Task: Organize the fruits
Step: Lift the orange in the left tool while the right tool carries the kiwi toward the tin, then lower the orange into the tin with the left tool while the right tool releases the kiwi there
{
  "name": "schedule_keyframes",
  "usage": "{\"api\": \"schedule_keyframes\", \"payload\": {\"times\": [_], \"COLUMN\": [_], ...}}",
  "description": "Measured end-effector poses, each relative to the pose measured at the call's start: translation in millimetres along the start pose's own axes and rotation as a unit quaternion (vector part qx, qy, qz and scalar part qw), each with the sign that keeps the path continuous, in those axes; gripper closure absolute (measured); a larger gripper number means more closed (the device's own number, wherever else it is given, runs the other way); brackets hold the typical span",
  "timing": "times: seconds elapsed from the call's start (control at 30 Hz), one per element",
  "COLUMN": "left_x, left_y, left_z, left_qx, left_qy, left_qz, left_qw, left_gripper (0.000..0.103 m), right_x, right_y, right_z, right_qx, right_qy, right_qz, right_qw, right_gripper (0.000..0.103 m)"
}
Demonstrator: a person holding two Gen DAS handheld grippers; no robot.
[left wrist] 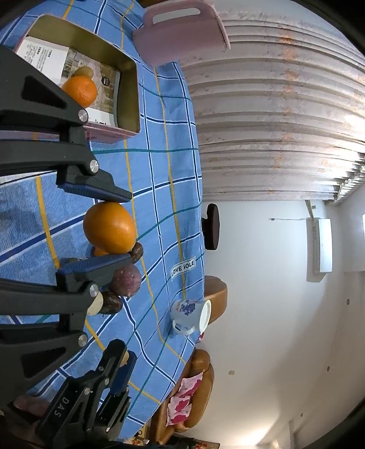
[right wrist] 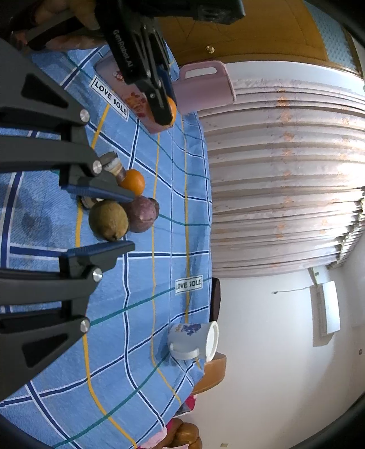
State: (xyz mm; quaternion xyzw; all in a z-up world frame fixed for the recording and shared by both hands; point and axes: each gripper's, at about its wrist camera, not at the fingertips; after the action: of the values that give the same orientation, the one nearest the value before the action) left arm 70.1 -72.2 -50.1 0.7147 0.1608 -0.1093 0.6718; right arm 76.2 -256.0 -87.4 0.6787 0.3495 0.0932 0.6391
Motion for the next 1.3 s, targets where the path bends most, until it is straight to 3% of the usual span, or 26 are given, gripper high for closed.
{"api": "schedule_keyframes", "payload": {"times": [0.63, 1.1, 1.3], "left_x": [-12.1, -25.4, -25.7], "left_y": [-0.1, 12.3, 12.0], "left_z": [-12.4, -71.4, -103.3], "left_qx": [-0.018, -0.039, -0.045], "left_qy": [0.002, 0.065, 0.096], "left_qz": [0.009, 0.001, -0.009], "left_qw": [0.9998, 0.9972, 0.9944], "left_gripper": [0.063, 0.063, 0.063], "right_x": [-4.7, 9.9, 33.2], "right_y": [1.4, 37.0, 55.7], "right_z": [-8.8, -45.7, -77.8], "right_qx": [-0.027, -0.047, -0.058], "right_qy": [-0.007, 0.035, 0.080], "right_qz": [0.015, 0.019, 0.011], "right_qw": [1.000, 0.998, 0.995], "right_gripper": [0.072, 0.072, 0.072]}}
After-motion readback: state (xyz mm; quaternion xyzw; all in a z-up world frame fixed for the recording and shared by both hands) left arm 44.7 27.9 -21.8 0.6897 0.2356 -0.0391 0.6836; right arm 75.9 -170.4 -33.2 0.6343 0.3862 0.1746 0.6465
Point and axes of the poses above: each gripper's, at about its wrist camera, not at the fingertips, and x roughly the way its jaws point, z to its right, y to its top, and after that the axes turned 14 degrees about y, right-handed
